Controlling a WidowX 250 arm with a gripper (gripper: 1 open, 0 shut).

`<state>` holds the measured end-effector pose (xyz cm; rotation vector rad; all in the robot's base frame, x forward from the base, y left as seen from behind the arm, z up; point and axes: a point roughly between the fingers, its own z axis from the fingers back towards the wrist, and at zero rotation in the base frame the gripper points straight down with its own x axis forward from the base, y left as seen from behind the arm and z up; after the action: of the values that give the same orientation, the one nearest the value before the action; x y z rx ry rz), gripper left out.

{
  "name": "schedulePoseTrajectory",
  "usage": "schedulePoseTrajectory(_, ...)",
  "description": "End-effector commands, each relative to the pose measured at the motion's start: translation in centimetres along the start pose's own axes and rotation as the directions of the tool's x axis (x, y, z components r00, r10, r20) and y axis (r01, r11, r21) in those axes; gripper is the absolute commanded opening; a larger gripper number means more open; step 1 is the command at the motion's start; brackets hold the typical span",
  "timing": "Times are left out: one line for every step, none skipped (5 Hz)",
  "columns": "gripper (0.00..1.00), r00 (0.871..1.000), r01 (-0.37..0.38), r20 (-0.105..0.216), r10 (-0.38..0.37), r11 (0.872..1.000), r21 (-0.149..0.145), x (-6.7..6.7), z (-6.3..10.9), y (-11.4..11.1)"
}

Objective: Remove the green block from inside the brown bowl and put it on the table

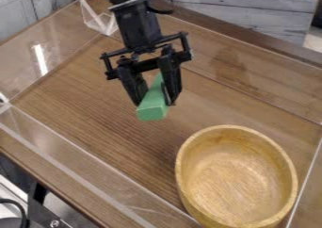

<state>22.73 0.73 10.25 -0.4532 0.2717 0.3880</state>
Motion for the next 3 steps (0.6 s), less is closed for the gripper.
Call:
schedulePoseTrajectory(0.0, 0.998, 0.06, 0.032, -0.06, 0.998, 0.004, 0.32, 1.2, -0.52)
schedulePoseTrajectory(0.0, 0.995, 0.096, 0.024, -0.097, 0.995, 0.012, 0.26, 1.35, -0.68)
schedulePoseTrajectory(0.0, 0.989, 0.143, 0.02, -0.143, 0.99, 0.021, 0.26, 1.38, -0.86)
